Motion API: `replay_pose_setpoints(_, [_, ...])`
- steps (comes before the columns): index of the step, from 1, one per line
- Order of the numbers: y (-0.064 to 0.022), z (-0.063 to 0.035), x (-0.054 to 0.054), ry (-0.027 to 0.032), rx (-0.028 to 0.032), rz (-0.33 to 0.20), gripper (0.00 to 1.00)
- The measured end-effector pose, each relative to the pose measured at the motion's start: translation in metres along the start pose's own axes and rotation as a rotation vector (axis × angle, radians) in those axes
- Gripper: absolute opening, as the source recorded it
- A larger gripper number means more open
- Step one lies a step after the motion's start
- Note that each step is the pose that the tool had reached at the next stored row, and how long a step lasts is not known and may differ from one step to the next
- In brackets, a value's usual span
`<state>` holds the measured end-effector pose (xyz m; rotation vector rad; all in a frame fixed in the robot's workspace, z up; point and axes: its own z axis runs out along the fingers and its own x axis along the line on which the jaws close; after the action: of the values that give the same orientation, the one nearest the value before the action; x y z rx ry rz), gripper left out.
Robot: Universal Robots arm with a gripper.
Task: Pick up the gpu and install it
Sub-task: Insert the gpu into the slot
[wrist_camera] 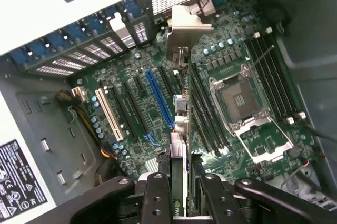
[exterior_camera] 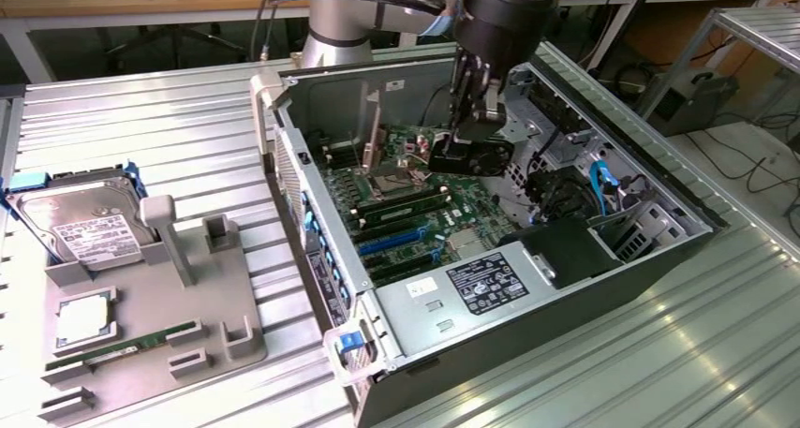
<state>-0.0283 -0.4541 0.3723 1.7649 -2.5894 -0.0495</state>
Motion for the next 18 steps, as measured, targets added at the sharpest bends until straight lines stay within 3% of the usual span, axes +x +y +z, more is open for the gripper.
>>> replay_pose_setpoints(10, [-0.0004,0.0115,0.000,0.0069,-0.0026,-0.226,0.26])
replay_pose_setpoints(18, [0.0018,0.0160,0.001,0.0077,0.0001,-0.250,0.26])
